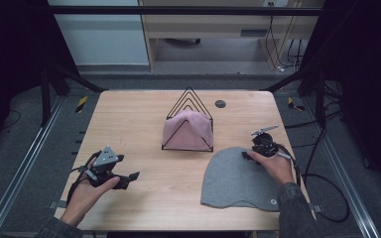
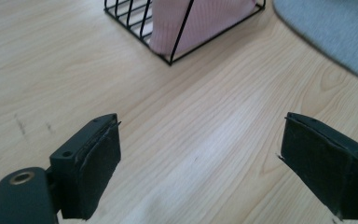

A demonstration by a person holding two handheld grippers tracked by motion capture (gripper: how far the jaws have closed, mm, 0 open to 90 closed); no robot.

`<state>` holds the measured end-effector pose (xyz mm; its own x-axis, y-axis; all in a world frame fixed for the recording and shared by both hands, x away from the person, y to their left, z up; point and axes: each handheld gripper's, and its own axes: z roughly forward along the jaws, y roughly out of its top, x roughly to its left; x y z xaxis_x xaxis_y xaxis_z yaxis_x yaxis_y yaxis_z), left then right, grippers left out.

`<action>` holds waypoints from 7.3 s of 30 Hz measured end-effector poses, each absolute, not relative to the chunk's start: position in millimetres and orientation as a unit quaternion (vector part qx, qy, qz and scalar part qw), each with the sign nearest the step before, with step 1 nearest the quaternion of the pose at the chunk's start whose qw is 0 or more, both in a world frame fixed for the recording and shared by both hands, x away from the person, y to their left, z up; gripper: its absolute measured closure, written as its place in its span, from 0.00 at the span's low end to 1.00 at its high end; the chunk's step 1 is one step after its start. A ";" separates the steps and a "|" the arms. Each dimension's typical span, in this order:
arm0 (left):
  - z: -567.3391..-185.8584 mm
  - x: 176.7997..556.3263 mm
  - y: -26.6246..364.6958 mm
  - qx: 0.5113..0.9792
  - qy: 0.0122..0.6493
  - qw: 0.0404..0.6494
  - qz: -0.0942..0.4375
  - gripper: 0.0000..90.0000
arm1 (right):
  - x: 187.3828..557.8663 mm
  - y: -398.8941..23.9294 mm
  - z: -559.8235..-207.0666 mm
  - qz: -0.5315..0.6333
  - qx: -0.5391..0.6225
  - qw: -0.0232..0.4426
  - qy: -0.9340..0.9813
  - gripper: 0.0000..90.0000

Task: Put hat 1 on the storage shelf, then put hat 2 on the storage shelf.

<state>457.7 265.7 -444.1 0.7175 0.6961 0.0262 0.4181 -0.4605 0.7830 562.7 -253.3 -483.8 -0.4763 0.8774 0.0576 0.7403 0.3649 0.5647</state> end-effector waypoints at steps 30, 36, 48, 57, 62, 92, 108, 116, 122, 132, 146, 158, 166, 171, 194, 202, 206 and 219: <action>-460.8 460.5 271.8 0.836 0.358 0.397 0.123 0.09 | 478.3 -219.7 -400.5 0.396 0.344 0.152 0.838 0.94; -461.0 459.9 269.4 0.837 0.353 0.400 0.121 0.09 | 455.9 -203.5 -368.9 0.432 0.300 0.153 0.837 0.94; -461.0 456.8 263.4 0.846 0.329 0.405 0.113 0.10 | 451.9 -151.7 -326.7 0.471 0.232 0.149 0.838 0.95; -459.9 456.2 262.4 0.845 0.324 0.411 0.113 0.11 | 455.7 -112.7 -308.0 0.487 0.192 0.148 0.839 0.95; -458.5 455.5 262.2 0.843 0.320 0.418 0.113 0.11 | 459.3 -98.1 -303.0 0.486 0.184 0.147 0.842 0.95; -440.9 454.1 245.5 0.836 0.295 0.448 0.119 0.12 | 468.8 -73.4 -281.3 0.497 0.175 0.153 0.836 0.95; -423.3 463.9 199.5 0.839 0.254 0.467 0.119 0.77 | 472.6 -70.2 -282.2 0.493 0.187 0.153 0.835 0.95; -395.9 461.1 195.3 0.832 0.251 0.479 0.121 0.95 | 475.0 -93.4 -282.4 0.499 0.213 0.156 0.826 0.95; -373.1 461.8 191.9 0.835 0.244 0.474 0.135 0.96 | 474.6 -108.5 -276.7 0.508 0.227 0.162 0.815 0.95; -320.2 473.5 182.3 0.833 0.241 0.475 0.148 0.96 | 473.6 -131.9 -244.8 0.529 0.247 0.181 0.792 0.95; -255.6 486.8 162.6 0.824 0.223 0.492 0.170 0.96 | 487.3 -159.1 -199.9 0.560 0.276 0.197 0.756 0.95; -224.0 506.1 146.9 0.814 0.215 0.503 0.198 0.96 | 507.0 -175.8 -178.1 0.576 0.281 0.224 0.734 0.94; -218.2 536.2 137.2 0.812 0.215 0.497 0.217 0.96 | 528.5 -185.1 -182.6 0.589 0.291 0.233 0.716 0.94; -219.3 547.1 134.9 0.809 0.214 0.502 0.218 0.96 | 540.1 -191.0 -187.6 0.598 0.296 0.239 0.705 0.94; -254.9 593.6 129.5 0.791 0.258 0.501 0.240 0.96 | 587.2 -185.8 -216.1 0.573 0.318 0.251 0.712 0.94; -276.8 608.8 138.0 0.785 0.283 0.496 0.241 0.96 | 609.1 -172.1 -234.8 0.562 0.328 0.243 0.720 0.94; -284.9 609.9 143.2 0.790 0.288 0.487 0.239 0.96 | 615.2 -165.9 -246.5 0.553 0.334 0.235 0.727 0.94; -299.6 606.9 153.6 0.792 0.297 0.479 0.236 0.96 | 620.2 -151.3 -257.0 0.540 0.335 0.233 0.736 0.94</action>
